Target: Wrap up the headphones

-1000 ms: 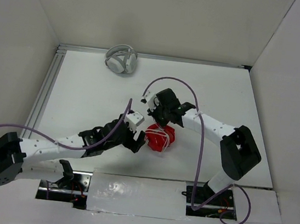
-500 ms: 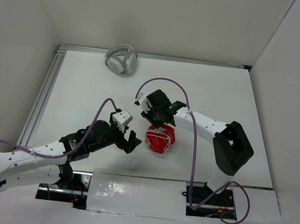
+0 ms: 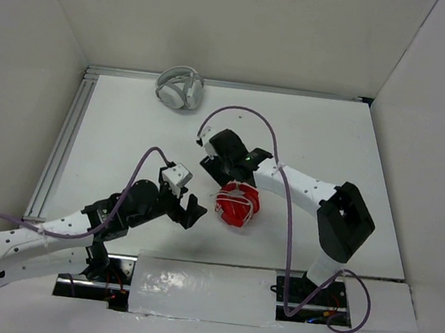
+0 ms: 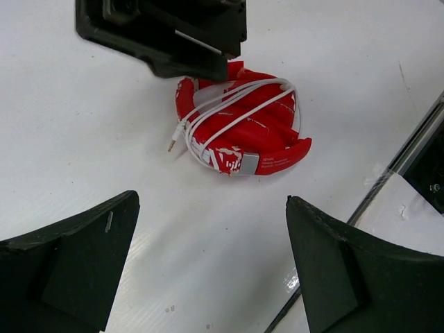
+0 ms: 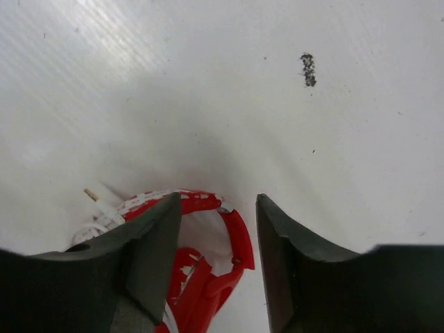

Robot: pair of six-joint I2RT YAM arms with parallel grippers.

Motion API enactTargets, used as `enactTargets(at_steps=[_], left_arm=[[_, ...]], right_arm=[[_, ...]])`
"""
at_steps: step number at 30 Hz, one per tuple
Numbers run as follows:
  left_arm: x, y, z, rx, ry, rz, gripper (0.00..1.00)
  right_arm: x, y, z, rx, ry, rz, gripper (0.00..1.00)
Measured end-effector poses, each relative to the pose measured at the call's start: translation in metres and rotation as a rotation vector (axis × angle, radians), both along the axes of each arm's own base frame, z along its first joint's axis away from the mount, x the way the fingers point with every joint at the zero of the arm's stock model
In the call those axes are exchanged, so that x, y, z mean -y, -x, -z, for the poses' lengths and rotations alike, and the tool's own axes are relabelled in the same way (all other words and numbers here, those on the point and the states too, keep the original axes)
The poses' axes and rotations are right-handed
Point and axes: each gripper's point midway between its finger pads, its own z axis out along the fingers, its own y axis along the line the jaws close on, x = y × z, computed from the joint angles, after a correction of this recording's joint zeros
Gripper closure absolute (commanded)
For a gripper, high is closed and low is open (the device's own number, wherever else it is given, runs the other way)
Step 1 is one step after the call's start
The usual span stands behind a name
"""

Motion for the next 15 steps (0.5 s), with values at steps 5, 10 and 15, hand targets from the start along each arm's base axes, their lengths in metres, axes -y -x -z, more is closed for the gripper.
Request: enactTargets(at_steps=[5, 10, 15], left_arm=[[-0.005, 0.001, 0.0, -0.018, 0.007, -0.025, 0.01], [-0.017, 0.003, -0.009, -0.06, 0.017, -0.086, 0.01], [-0.029, 0.003, -0.043, -0.101, 0.09, -0.173, 0.01]], right_arm=[[-0.003, -0.012, -0.02, 0.032, -0.073, 0.079, 0.0], [0.004, -0.03, -0.078, 0.091, -0.308, 0.229, 0.0], [0.08, -0.041, -0.18, 0.23, -0.707, 0.518, 0.0]])
